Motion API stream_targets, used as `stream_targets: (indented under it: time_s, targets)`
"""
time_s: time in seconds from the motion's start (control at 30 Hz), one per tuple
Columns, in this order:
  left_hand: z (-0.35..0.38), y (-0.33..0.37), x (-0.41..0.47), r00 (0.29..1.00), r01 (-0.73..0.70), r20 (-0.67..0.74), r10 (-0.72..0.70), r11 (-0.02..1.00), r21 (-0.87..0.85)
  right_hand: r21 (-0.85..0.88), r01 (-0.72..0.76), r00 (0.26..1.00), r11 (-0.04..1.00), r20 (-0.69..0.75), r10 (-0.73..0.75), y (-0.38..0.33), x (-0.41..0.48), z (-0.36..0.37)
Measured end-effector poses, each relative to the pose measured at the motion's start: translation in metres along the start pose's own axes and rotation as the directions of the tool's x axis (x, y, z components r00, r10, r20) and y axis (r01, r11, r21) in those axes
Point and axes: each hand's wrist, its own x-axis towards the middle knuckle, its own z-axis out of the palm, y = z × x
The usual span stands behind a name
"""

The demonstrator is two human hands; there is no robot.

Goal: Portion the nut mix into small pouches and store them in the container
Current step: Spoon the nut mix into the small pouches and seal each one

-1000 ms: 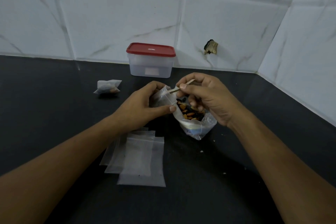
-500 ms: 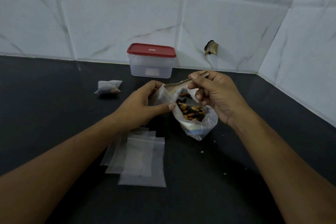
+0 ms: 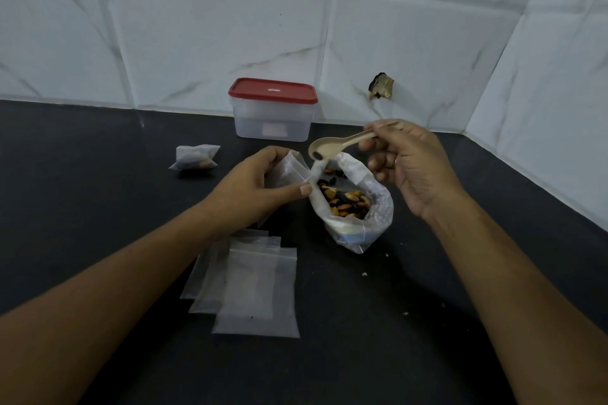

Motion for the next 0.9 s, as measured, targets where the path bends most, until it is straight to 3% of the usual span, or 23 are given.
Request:
stream_targets:
  time_s: [0.23, 0.4, 0.6, 0.9]
  targets:
    - [-0.001, 0.006, -0.001, 1.000, -0.030, -0.009, 0.029, 0.994, -0.105, -0.281, 0.148, 0.986, 0.948, -0.030, -0.163, -0.001, 0.002, -0.008]
    - [-0.001, 0.003, -0.001, 1.000, 0.008, 0.026, -0.005, 0.996, -0.093, -0.567, 0.120, 0.993, 0.815, 0.073, -0.095, 0.009, 0.001, -0.004]
    - [0.000, 0.005, -0.002, 0.998, 0.042, 0.040, -0.039, 0.996, -0.080, -0.439, 0.136, 0.985, 0.888, -0.036, -0.169, 0.008, 0.005, -0.010]
    - [0.000, 0.007, -0.002, 0.995, 0.066, 0.079, -0.059, 0.993, -0.093, -0.558, 0.176, 0.981, 0.811, 0.029, -0.193, 0.018, 0.004, -0.006]
